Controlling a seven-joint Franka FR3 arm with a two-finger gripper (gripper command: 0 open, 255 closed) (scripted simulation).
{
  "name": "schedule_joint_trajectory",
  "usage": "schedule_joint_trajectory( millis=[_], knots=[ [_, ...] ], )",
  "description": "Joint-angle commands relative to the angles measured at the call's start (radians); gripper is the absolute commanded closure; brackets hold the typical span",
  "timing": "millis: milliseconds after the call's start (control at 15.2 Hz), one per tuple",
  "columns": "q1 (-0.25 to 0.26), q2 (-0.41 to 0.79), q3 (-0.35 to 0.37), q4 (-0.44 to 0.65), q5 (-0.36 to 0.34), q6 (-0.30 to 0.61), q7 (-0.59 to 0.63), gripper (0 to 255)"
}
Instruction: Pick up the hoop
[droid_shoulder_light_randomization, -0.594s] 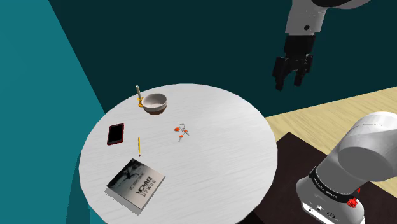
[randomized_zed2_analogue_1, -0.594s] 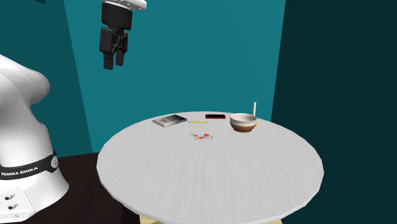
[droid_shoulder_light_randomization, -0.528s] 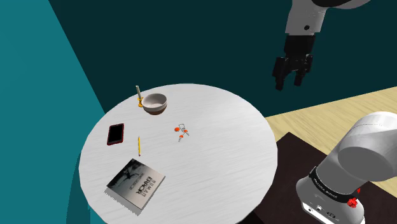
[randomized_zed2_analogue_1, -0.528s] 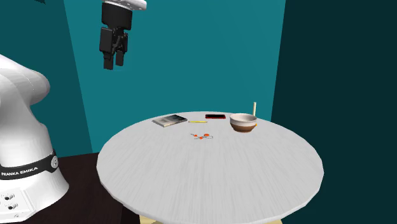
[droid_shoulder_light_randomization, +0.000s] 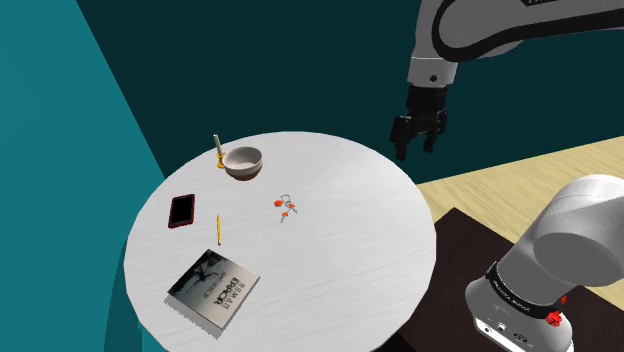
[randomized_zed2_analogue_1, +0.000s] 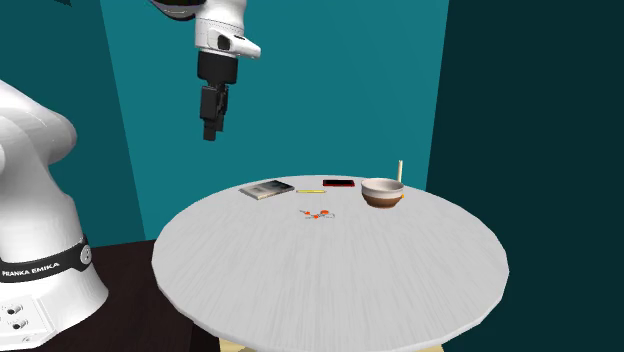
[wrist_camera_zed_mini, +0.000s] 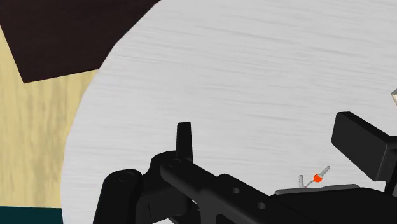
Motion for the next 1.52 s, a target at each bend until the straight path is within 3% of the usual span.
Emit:
schedule_joint_trajectory(
  millis=[0, 726, 1452],
  knots=[
    [0.011, 0.060, 0.019, -0.005, 0.010, 0.083, 0.005, 0],
    [0.053, 0.438, 0.112, 0.064, 0.013, 0.473, 0.045, 0],
    [0.097, 0.859, 0.153, 0.302, -0.113, 0.728, 0.149, 0]
  ],
)
